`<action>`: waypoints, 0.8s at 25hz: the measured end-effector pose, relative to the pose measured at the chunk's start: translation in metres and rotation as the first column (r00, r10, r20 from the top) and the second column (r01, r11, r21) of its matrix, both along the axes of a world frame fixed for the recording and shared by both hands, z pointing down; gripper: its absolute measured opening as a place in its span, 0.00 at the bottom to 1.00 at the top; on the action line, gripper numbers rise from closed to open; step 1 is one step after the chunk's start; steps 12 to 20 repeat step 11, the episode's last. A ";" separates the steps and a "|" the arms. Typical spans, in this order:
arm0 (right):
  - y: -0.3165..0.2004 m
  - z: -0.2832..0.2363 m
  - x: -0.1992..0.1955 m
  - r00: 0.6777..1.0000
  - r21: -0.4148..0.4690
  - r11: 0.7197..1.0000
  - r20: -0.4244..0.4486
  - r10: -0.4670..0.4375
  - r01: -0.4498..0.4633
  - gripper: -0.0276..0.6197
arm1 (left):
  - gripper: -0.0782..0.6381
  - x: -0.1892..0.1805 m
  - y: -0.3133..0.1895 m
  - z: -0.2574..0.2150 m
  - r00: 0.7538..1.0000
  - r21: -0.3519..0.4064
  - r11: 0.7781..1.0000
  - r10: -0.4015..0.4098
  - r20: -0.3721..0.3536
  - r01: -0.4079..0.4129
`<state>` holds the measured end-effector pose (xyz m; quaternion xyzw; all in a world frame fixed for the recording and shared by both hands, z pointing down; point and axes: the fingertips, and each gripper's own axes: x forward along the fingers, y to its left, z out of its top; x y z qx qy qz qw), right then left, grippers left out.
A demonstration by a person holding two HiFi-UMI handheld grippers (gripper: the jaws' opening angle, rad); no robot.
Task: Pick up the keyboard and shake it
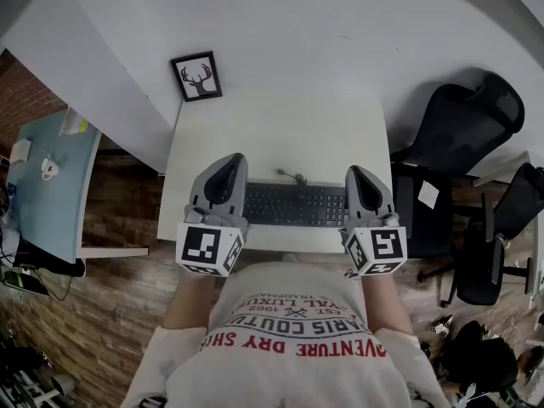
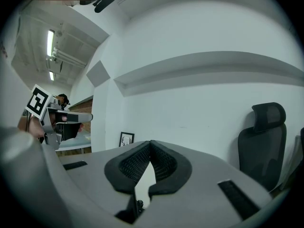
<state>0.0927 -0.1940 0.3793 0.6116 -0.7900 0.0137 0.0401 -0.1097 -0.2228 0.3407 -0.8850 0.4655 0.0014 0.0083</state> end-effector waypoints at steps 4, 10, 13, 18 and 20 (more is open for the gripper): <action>0.001 0.001 -0.001 1.000 -0.002 1.000 -0.006 0.003 -0.003 0.08 | 0.15 -0.002 0.000 0.002 1.000 0.001 1.000 -0.004 0.004 0.004; 0.002 0.004 0.000 1.000 -0.015 1.000 -0.001 0.008 -0.008 0.08 | 0.15 -0.001 0.000 0.005 1.000 -0.005 1.000 -0.003 0.016 0.004; 0.002 0.005 0.000 1.000 -0.017 1.000 0.001 0.008 -0.008 0.08 | 0.15 -0.001 0.000 0.005 1.000 -0.008 1.000 -0.003 0.016 0.003; 0.002 0.005 0.000 1.000 -0.017 1.000 0.001 0.008 -0.008 0.08 | 0.15 -0.001 0.000 0.005 1.000 -0.008 1.000 -0.003 0.016 0.003; 0.002 0.005 0.000 1.000 -0.017 1.000 0.001 0.008 -0.008 0.08 | 0.15 -0.001 0.000 0.005 1.000 -0.008 1.000 -0.003 0.016 0.003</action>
